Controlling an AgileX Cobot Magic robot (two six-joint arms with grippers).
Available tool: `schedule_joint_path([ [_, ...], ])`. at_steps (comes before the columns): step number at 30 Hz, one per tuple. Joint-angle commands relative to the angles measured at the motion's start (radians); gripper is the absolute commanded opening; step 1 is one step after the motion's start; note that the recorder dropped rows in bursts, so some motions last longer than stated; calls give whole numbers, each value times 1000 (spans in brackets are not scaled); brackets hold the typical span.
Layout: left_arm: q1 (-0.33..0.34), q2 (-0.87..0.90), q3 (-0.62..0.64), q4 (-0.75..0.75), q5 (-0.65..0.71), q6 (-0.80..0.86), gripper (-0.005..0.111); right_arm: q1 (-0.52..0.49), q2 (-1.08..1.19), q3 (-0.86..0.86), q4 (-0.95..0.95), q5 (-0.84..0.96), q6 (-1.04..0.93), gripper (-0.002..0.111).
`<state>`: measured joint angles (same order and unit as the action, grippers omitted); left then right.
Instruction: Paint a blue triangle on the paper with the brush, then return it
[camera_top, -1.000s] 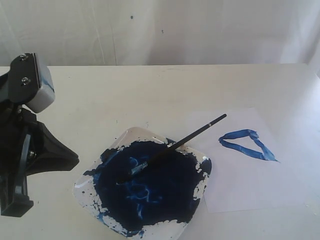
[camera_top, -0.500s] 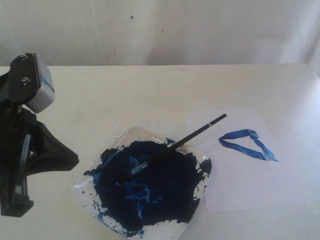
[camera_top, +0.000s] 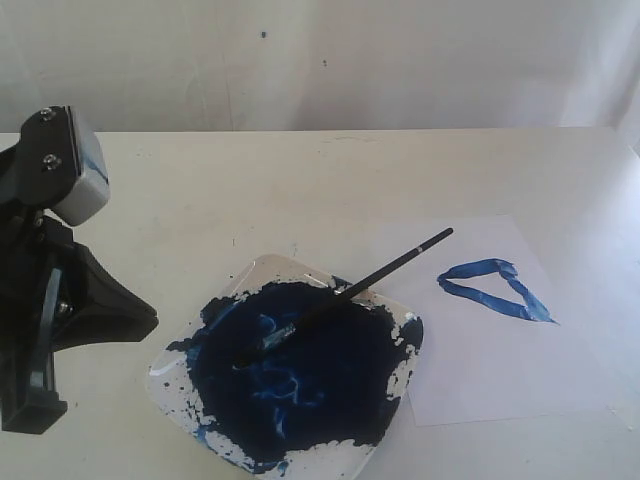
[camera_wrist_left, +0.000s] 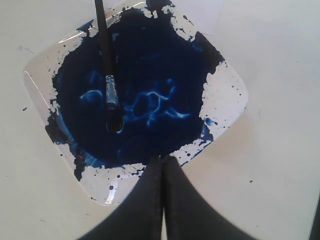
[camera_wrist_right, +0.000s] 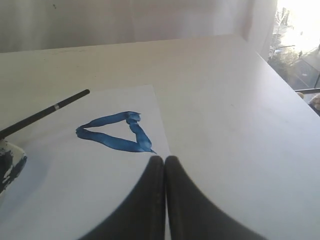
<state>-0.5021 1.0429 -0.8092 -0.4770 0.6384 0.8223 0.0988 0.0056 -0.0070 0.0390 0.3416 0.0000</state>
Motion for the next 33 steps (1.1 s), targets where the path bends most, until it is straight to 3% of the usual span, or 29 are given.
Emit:
schedule_joint_path([
  [1, 1, -7, 8, -17, 8, -7, 0, -21, -6, 7, -10, 0, 5, 0],
  [11, 1, -7, 8, -17, 8, -7, 0, -5, -6, 7, -10, -5, 12, 0],
  [23, 1, -7, 8, -17, 8, -7, 0, 134, -6, 7, -10, -7, 12, 0],
  [33, 1, -7, 8, -17, 8, -7, 0, 141, -6, 7, -7, -7, 12, 0],
])
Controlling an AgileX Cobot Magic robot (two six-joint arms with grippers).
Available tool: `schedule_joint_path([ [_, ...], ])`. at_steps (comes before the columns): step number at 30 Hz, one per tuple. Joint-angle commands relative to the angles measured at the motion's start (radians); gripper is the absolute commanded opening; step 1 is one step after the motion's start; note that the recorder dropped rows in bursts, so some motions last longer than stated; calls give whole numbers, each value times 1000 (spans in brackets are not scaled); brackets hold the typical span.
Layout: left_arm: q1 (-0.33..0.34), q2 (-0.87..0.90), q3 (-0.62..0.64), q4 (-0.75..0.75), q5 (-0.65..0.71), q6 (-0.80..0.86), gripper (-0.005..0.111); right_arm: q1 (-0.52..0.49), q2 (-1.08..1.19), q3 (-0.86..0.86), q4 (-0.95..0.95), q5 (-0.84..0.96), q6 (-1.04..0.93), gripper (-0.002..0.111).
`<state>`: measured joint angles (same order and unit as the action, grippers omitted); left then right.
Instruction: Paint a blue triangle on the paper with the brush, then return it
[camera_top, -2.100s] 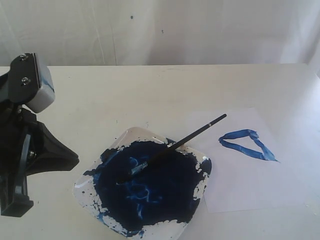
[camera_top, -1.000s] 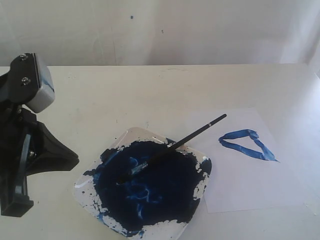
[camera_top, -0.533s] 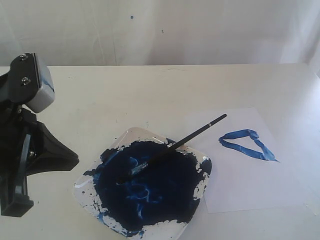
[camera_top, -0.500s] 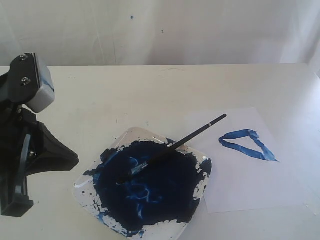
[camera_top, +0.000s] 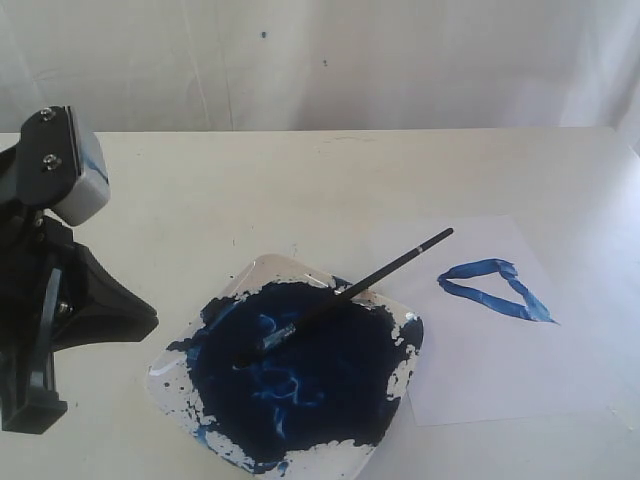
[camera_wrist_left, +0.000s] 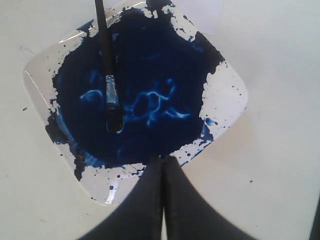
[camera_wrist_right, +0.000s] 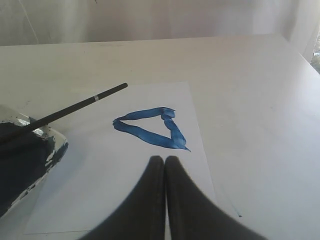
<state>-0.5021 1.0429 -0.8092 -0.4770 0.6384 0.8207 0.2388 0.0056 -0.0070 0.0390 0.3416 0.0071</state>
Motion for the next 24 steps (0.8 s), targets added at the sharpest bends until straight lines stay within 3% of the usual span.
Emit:
schedule_joint_path([
  [1, 1, -7, 8, -17, 8, -6, 0, 1, -6, 7, -7, -7, 5, 0],
  [11, 14, -67, 10, -11, 4, -6, 0, 1, -6, 7, -7, -7, 5, 0],
  [17, 183, -347, 10, -15, -10, -6, 0, 1, -6, 7, -7, -7, 5, 0],
  [21, 330, -586, 10, -13, -91, -6, 0, 1, -6, 7, -7, -7, 5, 0],
  [24, 404, -760, 10, -13, -158, -6, 0, 1, -6, 7, -7, -7, 5, 0],
])
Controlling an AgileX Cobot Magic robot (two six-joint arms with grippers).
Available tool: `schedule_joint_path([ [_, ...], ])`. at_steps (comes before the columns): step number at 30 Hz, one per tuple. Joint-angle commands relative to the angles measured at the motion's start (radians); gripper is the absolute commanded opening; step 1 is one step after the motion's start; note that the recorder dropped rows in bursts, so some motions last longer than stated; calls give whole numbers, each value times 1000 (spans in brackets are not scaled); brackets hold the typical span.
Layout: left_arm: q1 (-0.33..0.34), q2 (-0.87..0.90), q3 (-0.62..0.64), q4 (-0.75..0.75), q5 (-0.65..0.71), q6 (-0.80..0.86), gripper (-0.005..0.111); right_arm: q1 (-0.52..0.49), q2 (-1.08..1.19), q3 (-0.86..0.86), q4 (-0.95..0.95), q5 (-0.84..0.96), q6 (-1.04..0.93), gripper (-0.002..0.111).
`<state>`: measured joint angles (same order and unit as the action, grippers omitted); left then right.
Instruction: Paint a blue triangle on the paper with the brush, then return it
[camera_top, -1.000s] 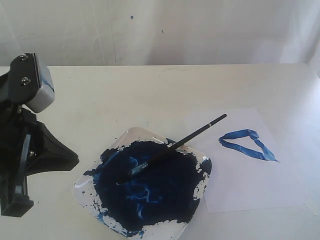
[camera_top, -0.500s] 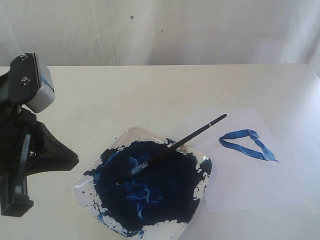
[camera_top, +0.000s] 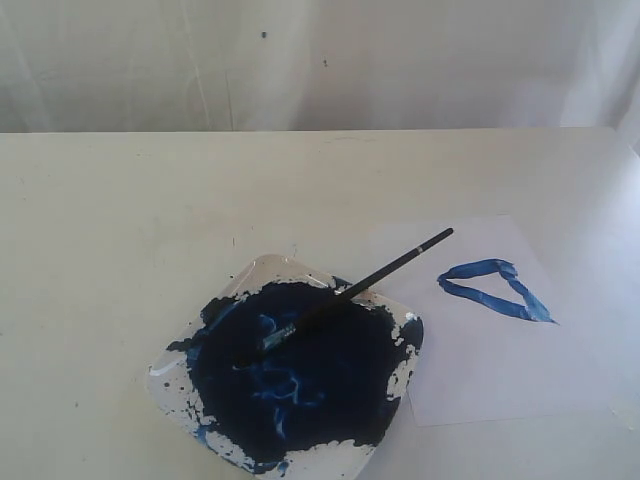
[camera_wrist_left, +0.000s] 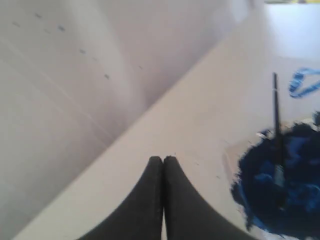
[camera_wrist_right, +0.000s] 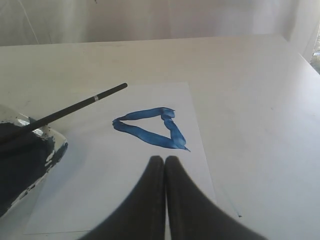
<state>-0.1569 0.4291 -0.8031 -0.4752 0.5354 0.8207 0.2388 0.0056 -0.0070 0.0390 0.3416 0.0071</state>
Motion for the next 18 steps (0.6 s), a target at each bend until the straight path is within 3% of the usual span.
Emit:
schedule_joint_path([
  [1, 79, -218, 4, -15, -75, -6, 0, 1, -6, 7, -7, -7, 5, 0],
  [8, 89, -395, 4, -15, -122, -10, 0, 1, -6, 7, -7, -7, 5, 0],
  [10, 89, -395, 17, -5, -105, -137, 0, 1, -6, 7, -7, -7, 5, 0],
  [15, 89, -395, 265, 361, -115, -821, 0, 1, -6, 7, -7, -7, 5, 0],
  [18, 89, -395, 415, 383, -119, -869, 0, 1, -6, 7, -7, -7, 5, 0],
])
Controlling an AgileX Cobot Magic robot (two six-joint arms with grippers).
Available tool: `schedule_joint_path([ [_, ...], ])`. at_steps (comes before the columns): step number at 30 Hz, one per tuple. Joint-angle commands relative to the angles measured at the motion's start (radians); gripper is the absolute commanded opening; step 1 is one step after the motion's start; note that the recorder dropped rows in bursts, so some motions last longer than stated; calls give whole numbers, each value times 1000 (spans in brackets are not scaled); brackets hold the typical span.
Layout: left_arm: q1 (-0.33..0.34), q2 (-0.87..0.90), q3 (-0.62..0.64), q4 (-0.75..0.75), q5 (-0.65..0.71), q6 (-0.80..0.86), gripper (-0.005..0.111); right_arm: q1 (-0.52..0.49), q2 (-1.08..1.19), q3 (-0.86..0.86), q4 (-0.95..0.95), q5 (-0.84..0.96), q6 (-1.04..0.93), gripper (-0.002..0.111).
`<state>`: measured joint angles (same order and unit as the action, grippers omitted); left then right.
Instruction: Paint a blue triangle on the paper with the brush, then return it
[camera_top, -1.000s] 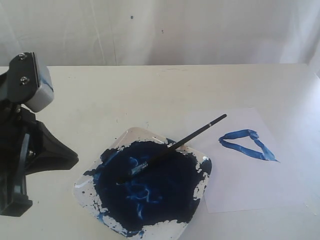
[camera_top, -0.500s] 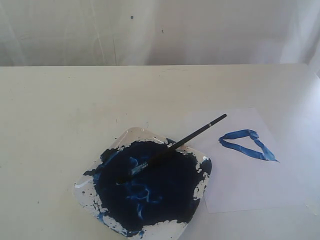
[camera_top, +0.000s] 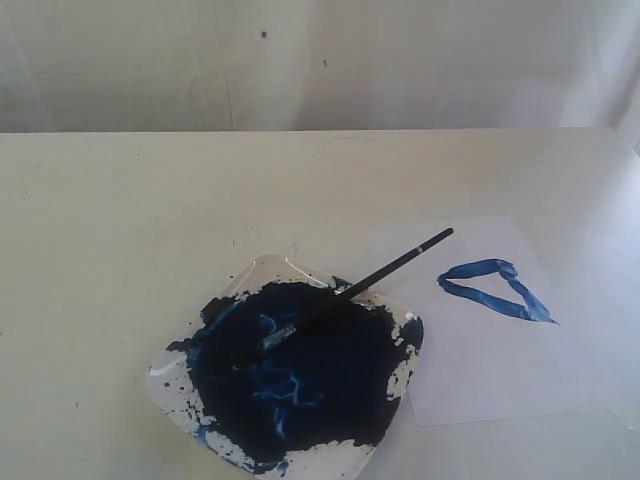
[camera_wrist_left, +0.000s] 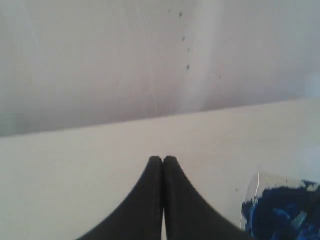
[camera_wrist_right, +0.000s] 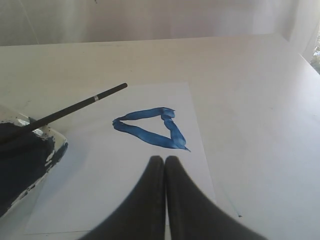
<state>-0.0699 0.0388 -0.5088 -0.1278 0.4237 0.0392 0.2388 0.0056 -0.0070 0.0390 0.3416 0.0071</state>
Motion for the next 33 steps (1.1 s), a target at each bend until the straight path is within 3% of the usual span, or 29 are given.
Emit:
schedule_joint_path([
  [1, 1, -4, 186, 35, -13, -88, 0, 1, -6, 7, -7, -7, 5, 0],
  [8, 1, -39, 473, 31, -19, -89, 0, 1, -6, 7, -7, -7, 5, 0],
  [10, 1, -39, 509, 33, -79, -89, 0, 1, -6, 7, -7, -7, 5, 0],
  [23, 1, -39, 509, 38, -118, 3, 0, 1, -6, 7, -7, -7, 5, 0],
  [33, 41, -39, 509, 38, -118, 27, 0, 1, -6, 7, -7, -7, 5, 0],
])
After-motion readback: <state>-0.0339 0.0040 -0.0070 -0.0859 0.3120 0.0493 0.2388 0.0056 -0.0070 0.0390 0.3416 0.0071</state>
